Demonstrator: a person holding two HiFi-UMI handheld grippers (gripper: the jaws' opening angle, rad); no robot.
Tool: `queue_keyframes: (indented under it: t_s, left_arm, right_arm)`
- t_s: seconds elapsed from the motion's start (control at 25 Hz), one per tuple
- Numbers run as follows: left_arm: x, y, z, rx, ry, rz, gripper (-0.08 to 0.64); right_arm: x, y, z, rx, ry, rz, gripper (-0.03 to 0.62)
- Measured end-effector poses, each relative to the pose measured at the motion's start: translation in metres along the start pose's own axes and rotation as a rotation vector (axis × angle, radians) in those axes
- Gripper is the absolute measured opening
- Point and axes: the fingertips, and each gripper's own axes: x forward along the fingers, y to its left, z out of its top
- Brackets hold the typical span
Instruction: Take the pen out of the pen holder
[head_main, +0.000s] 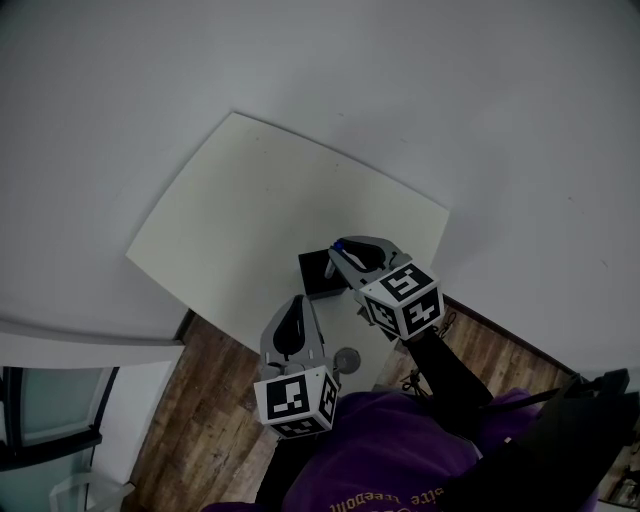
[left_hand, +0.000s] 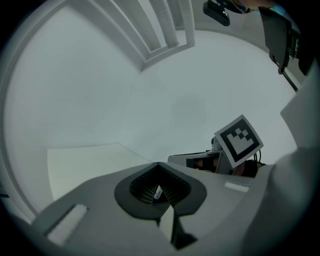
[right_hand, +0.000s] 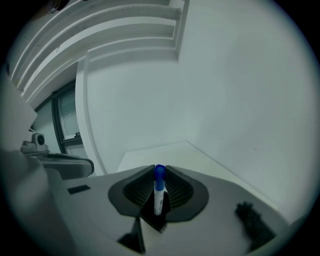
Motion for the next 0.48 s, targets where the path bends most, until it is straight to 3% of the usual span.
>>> queue_keyframes:
  t_s: [0.48]
  left_arm:
    - [-0.005,-0.008,0.007,0.030,-0.021,0.007,0.008]
  right_arm:
    - [-0.026,0.001,0.002,0.054,-0.048,0.002,0.072]
